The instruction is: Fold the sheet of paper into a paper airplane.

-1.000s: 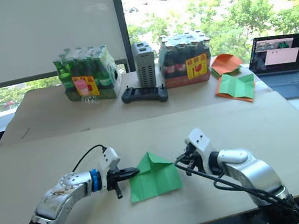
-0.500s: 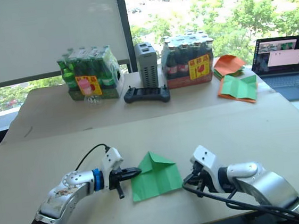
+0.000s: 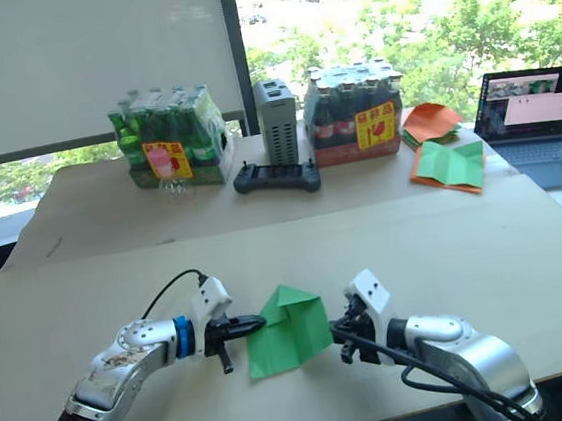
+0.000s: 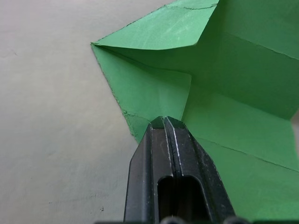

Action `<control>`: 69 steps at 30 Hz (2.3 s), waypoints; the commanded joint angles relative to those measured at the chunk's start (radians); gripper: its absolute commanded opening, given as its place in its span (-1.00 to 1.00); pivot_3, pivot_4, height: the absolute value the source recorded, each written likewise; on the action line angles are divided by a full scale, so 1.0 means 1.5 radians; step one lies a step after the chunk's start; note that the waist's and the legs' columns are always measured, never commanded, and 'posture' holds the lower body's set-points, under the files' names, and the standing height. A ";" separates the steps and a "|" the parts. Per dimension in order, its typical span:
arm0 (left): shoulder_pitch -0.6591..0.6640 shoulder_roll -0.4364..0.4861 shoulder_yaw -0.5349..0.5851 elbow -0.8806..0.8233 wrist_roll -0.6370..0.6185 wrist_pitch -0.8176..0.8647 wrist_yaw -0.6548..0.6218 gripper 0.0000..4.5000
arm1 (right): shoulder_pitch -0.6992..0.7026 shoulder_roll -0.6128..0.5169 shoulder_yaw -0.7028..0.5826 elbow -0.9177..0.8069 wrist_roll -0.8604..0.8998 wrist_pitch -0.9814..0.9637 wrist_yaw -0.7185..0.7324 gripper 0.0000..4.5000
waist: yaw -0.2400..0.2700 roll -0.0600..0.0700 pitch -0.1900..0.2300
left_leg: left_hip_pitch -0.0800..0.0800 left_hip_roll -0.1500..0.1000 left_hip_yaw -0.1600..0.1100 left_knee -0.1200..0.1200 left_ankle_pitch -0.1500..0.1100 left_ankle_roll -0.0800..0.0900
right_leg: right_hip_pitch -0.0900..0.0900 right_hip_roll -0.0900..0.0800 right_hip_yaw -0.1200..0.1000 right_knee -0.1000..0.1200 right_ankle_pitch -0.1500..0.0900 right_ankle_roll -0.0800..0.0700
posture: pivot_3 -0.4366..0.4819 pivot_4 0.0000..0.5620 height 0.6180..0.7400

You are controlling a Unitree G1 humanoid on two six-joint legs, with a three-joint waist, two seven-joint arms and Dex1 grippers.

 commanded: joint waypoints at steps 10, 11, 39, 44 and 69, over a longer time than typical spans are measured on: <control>-0.008 0.006 -0.007 0.002 0.013 0.007 -0.010 -0.99 | -0.066 0.075 0.065 0.036 -0.021 -0.040 -0.047 -1.00 | -0.002 0.000 0.000 | 0.000 0.000 0.000 0.000 0.000 0.000 | 0.000 0.000 0.000 0.000 0.000 0.000 | -0.05 -0.47 0.92; -0.010 0.009 -0.008 -0.003 0.014 0.009 -0.011 -0.99 | -0.067 0.078 0.068 0.039 -0.022 -0.042 -0.049 -1.00 | -0.002 0.000 0.000 | 0.000 0.000 0.000 0.000 0.000 0.000 | 0.000 0.000 0.000 0.000 0.000 0.000 | -0.05 -0.47 0.92; -0.049 0.016 0.030 -0.070 -0.025 0.065 -0.002 -0.99 | -0.079 0.081 0.090 0.065 -0.048 -0.063 -0.049 -1.00 | -0.015 0.000 0.000 | 0.000 0.000 0.000 0.000 0.000 0.000 | -0.001 0.000 0.000 0.000 0.000 0.000 | -0.05 -0.47 0.92; -0.049 0.005 0.006 -0.048 -0.012 0.055 -0.003 -0.99 | -0.084 0.082 0.090 0.061 -0.049 -0.059 -0.051 -1.00 | -0.014 0.000 0.000 | 0.000 0.000 0.000 0.000 0.000 0.000 | -0.001 0.000 0.000 0.000 0.000 0.000 | -0.05 -0.47 0.92; -0.043 -0.002 0.016 0.009 -0.005 0.048 -0.006 -0.99 | -0.155 0.160 0.156 0.119 -0.096 -0.074 -0.093 -1.00 | -0.017 0.000 0.000 | -0.001 0.000 0.000 0.000 0.000 0.000 | -0.001 0.000 0.000 0.001 0.000 0.000 | -0.05 -0.47 0.92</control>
